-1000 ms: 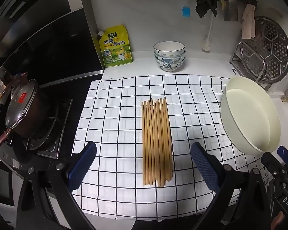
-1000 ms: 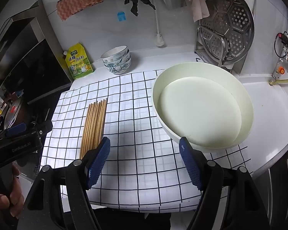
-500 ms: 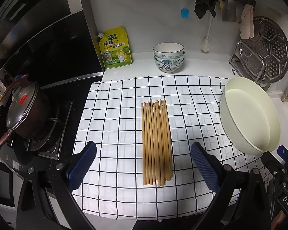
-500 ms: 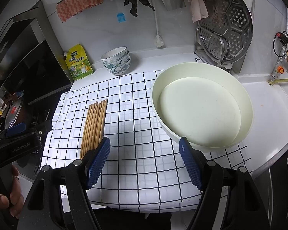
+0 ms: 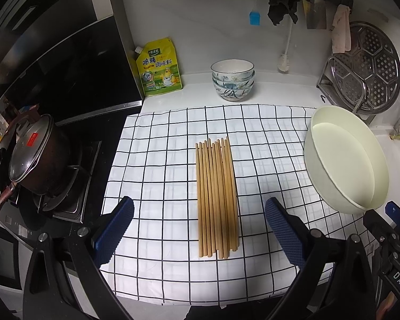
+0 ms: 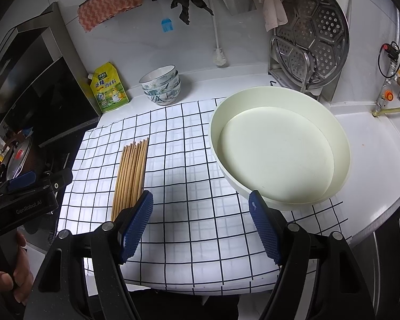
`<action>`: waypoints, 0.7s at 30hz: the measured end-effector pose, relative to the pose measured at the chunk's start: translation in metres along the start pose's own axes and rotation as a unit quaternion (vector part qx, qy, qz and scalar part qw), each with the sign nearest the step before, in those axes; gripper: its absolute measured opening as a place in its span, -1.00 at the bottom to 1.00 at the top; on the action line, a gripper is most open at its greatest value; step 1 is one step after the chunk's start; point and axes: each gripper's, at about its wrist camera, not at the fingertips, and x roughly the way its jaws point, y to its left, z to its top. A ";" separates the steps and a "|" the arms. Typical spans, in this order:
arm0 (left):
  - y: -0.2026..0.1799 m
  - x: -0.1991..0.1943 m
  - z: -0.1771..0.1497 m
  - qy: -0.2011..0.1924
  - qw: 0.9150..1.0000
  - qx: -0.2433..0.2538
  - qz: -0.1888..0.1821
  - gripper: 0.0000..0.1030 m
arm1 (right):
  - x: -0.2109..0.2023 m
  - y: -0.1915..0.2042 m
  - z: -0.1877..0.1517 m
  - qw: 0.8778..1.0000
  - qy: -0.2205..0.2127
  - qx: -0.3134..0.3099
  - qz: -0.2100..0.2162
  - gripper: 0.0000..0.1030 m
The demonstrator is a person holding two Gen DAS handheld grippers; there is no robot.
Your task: Organize utensils
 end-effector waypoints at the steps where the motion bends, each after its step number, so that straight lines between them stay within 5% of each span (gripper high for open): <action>1: 0.000 0.000 0.000 0.000 1.000 0.000 0.000 0.88 | 0.000 0.000 0.000 1.000 0.000 0.000 0.000 0.38; 21: 0.001 0.000 -0.002 -0.001 1.000 0.000 0.000 0.88 | 0.000 0.001 -0.001 1.000 -0.001 0.000 0.001 0.38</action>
